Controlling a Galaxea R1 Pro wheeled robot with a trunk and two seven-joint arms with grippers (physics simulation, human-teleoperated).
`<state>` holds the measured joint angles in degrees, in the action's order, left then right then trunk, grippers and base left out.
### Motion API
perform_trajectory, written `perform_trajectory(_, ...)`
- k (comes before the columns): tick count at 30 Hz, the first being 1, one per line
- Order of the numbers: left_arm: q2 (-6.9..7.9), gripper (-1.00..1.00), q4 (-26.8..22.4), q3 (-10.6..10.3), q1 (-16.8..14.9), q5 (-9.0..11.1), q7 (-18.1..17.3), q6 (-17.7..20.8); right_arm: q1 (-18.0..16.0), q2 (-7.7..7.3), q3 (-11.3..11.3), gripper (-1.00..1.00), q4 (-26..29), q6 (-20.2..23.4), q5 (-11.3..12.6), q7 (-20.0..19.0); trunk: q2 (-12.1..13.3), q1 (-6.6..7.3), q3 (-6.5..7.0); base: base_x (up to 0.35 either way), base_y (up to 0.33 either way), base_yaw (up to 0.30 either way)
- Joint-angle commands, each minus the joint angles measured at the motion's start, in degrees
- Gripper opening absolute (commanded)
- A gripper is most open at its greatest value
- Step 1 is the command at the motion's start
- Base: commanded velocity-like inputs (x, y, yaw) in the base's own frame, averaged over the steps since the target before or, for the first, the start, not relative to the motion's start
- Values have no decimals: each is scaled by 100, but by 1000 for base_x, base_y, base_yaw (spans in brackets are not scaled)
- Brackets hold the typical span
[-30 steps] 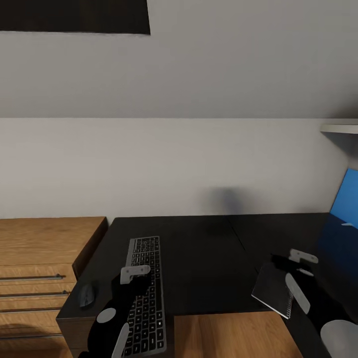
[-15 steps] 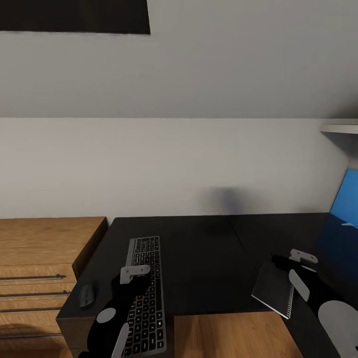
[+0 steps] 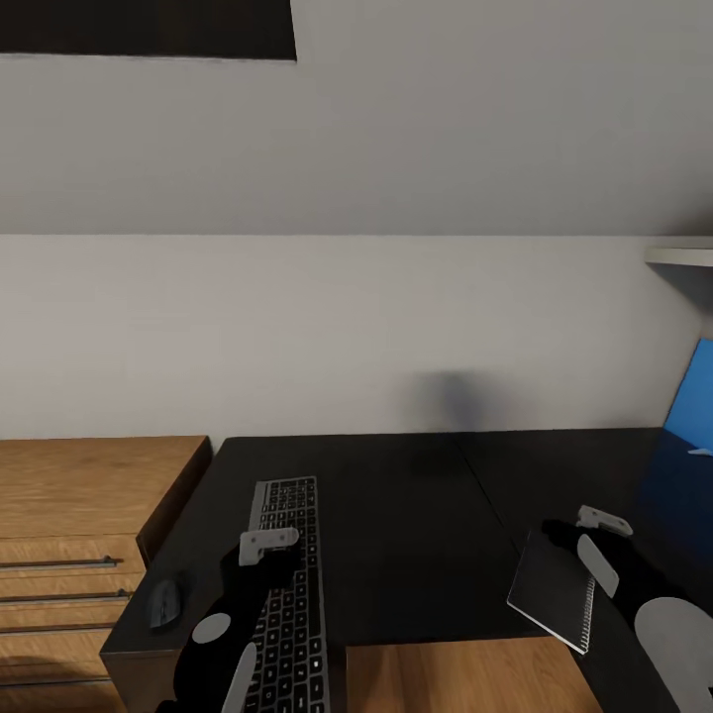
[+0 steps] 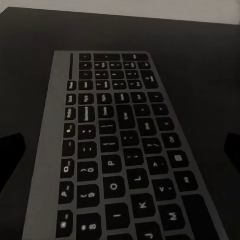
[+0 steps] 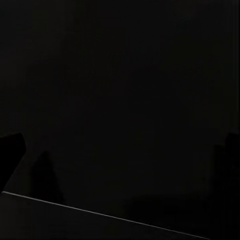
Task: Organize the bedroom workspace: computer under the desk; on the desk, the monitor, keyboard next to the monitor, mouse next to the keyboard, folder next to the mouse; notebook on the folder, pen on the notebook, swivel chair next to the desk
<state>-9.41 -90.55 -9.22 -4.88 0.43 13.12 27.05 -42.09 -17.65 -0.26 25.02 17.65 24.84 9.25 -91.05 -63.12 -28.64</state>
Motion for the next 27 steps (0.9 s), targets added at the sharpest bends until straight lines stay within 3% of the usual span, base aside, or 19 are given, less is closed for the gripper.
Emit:
perform_trajectory(1, 1, 100, -7, -9, -4, 7, 33, 30, -1, -1, -16, 100, 13, 50, 44, 34, -4, 0, -7, 0, 0, 0)
perform_trajectory(6, 1, 100, -15, -10, -4, 9, 33, 30, -8, 4, -35, 100, 12, 323, 47, 48, -4, 0, -7, -5, 0, 0)
perform_trajectory(27, 1, 100, -16, -10, -4, 9, 33, 37, -10, 7, -35, 100, 12, 336, 48, 112, -4, 0, -7, -128, 0, 0)
